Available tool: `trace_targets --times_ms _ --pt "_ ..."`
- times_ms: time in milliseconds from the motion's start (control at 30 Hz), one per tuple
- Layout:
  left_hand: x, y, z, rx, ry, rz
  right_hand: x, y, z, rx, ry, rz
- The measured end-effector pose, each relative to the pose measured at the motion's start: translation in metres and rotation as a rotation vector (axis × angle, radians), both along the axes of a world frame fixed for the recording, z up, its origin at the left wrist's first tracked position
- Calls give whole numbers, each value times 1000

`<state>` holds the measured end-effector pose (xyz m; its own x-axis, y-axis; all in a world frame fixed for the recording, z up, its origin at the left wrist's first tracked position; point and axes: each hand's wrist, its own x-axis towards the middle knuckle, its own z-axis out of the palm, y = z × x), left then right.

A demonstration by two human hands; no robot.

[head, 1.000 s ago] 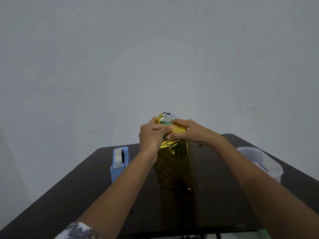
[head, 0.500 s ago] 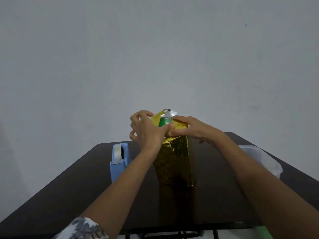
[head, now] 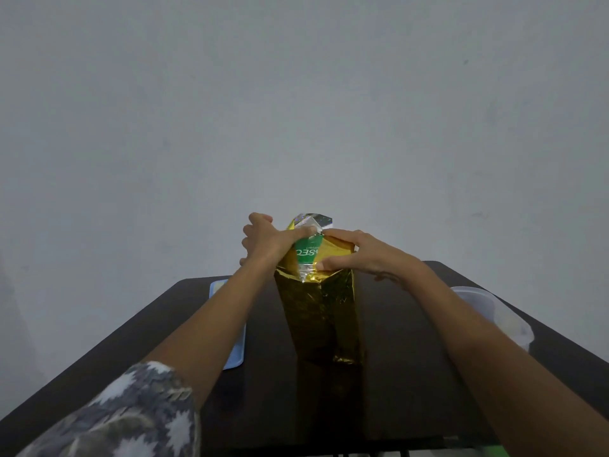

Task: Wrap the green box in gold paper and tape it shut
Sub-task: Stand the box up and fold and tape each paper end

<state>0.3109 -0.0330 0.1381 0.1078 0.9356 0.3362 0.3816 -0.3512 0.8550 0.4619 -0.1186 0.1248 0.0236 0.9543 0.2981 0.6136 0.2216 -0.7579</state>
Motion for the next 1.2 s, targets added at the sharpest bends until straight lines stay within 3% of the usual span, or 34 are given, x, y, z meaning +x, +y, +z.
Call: trace_targets --times_ms 100,267,333,467,667,733,867,1033,1133,1200 --pt "3 0 0 -26 136 -93 1 2 0 -2 -8 -9" --pt "1 9 6 86 128 70 -2 -4 5 -8 -72 -43" --pt "-3 7 13 59 127 -11 -1 -8 1 14 -6 -14" --pt "-13 -3 29 130 353 -22 -5 -10 -30 108 393 31" --pt "-12 13 62 199 565 36 -10 4 -67 256 318 -115" --pt "-14 14 83 246 466 10 -10 9 -67 304 292 -195" --pt "-36 9 116 301 95 -91 -5 12 -68 303 275 -257" --pt "-66 31 47 30 190 -254 1 11 -69 267 312 -235" --pt "-65 34 10 -14 -49 -487 -1 11 -69 260 301 -230" --pt "-58 32 1 -20 -114 -570 -1 11 -69 264 300 -230"
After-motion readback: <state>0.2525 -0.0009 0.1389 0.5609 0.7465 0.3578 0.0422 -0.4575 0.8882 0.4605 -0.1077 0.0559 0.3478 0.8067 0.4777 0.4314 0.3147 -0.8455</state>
